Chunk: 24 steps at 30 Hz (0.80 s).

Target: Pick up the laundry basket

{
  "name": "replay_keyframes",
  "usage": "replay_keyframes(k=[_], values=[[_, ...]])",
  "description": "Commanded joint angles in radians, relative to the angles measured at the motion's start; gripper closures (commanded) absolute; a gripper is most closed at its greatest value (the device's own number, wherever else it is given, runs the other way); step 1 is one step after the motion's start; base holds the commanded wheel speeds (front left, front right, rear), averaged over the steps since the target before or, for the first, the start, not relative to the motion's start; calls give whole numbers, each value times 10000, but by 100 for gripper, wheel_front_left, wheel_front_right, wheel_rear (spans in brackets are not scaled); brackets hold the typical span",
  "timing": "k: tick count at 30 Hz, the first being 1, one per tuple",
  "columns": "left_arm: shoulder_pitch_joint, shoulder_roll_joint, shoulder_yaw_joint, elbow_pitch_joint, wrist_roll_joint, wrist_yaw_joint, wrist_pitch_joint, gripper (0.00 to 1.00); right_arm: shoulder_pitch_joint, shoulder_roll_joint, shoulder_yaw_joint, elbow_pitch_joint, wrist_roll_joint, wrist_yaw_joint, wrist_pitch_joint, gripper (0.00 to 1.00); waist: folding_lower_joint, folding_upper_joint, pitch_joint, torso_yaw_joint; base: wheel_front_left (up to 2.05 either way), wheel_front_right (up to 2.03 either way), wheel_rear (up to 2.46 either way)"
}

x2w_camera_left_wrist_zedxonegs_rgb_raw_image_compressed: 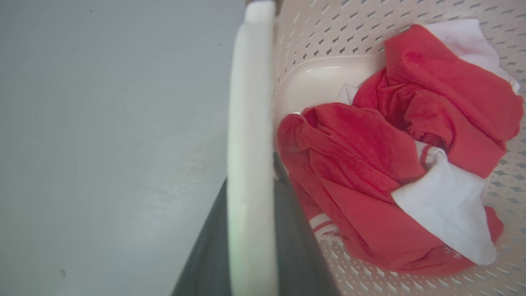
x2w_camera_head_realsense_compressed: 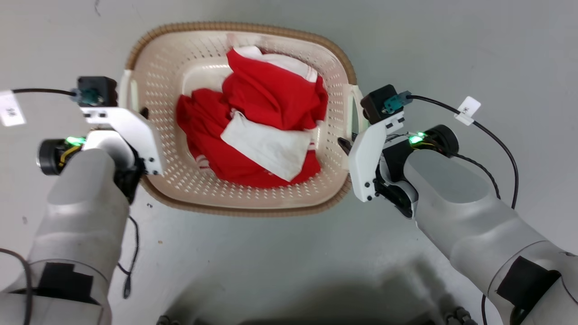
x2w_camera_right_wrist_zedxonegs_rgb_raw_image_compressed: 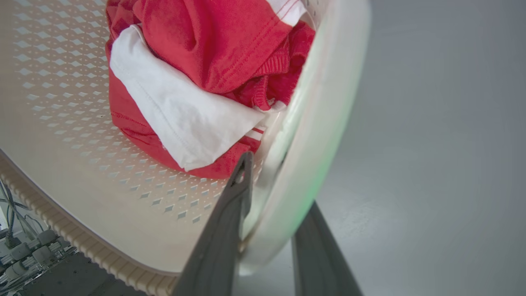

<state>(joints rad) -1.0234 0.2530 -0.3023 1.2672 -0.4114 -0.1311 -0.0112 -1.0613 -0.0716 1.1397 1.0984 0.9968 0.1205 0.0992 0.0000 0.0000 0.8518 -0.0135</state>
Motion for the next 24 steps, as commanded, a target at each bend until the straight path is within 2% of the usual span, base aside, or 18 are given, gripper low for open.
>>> replay_keyframes(k=[1, 14, 24], values=[[97, -360, -127, -64, -95, 8, 202, 100, -112, 389, 80, -180, 132, 185, 37, 100, 0, 0, -394, -21, 0, 0, 0], [754, -1043, -608, -37, -1139, -23, 1098, 100, 298, 423, 125, 553, 885, 186, 743, 100, 0, 0, -2398, -233, 0, 0, 0], [1366, -1346, -875, 36, -1759, -46, 1883, 100, 855, 452, 272, 563, 1747, 187, 2232, 100, 0, 0, -3993, -404, 0, 0, 0]])
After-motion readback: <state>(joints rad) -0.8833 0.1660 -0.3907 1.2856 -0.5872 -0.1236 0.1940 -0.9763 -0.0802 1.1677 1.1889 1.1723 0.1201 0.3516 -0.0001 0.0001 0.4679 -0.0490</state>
